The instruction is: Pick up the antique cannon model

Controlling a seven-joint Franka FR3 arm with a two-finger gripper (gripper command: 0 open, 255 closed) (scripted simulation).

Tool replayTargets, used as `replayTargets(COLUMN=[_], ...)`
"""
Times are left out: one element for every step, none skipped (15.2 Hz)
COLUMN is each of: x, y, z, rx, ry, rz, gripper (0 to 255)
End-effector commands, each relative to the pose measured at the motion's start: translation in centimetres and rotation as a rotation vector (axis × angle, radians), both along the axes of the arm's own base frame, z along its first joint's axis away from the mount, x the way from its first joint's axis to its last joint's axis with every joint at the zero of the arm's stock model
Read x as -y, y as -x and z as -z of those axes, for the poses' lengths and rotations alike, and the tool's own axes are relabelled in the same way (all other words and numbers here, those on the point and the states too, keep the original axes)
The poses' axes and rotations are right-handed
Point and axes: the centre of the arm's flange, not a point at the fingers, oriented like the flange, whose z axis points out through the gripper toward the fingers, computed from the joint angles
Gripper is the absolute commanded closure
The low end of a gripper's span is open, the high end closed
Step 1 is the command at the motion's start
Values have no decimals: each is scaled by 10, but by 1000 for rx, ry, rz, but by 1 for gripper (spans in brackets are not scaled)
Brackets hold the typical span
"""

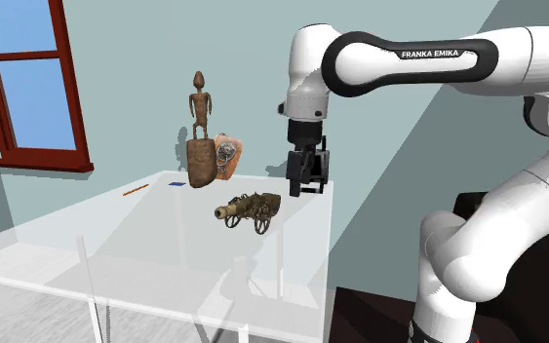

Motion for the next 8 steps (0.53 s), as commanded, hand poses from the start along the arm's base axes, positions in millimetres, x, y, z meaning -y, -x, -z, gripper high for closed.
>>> replayTargets(x=[0,12,23,34,44,54,63,71], y=[0,-6,-13,-21,-29,-38,-48,-59], z=[0,4,7,11,15,19,23,26], rx=[0,1,1,2,2,3,4,4], ry=[0,-2,-4,-6,-8,-11,-13,-15], rz=[0,-68,-137,-205,-274,-342,-410,-479], gripper=[0,0,0,0,0,0,0,0])
